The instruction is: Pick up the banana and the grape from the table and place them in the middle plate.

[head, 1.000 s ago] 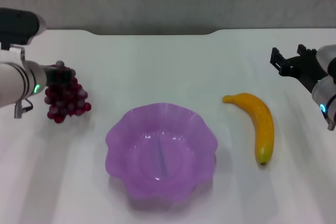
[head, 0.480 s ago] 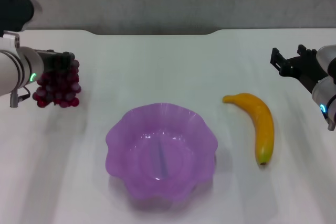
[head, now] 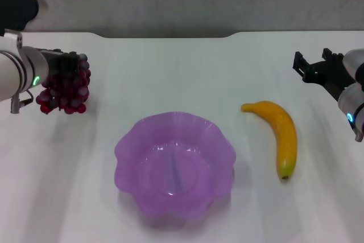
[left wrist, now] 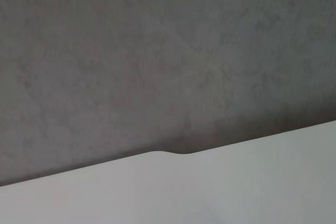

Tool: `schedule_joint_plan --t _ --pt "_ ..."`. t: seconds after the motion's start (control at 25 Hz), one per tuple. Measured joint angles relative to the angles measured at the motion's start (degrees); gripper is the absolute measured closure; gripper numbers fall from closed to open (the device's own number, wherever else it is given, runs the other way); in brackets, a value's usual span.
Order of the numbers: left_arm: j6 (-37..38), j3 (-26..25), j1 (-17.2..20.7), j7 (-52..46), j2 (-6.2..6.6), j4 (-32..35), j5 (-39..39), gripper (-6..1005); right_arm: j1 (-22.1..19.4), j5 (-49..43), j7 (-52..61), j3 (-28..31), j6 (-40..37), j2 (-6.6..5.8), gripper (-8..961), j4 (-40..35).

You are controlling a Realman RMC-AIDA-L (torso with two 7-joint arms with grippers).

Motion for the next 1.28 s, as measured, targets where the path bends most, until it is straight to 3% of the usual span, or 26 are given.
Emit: schedule_joint_plan --t 0.44,0.68,0.96,1.28 --pt "0.1 0.0 0.1 -0.1 0.0 0.4 0.0 719 0.0 0.0 0.0 0.0 -0.1 0.0 264 0.0" --pt "-1.9 0.1 1.1 0.7 0.09 5.0 -1.6 724 0.0 0.0 0.0 0.0 -0.1 0.0 264 0.1" --pt "-5.6 0.0 3.3 3.3 0.21 12.7 -3.3 729 -0.1 0.0 0.0 0.1 -0.1 0.0 264 0.3" --pt "-11.0 -2.0 8.6 12.0 0.2 24.8 -13.1 735 -0.3 0.0 0.0 0.1 -0.1 0.0 264 0.4"
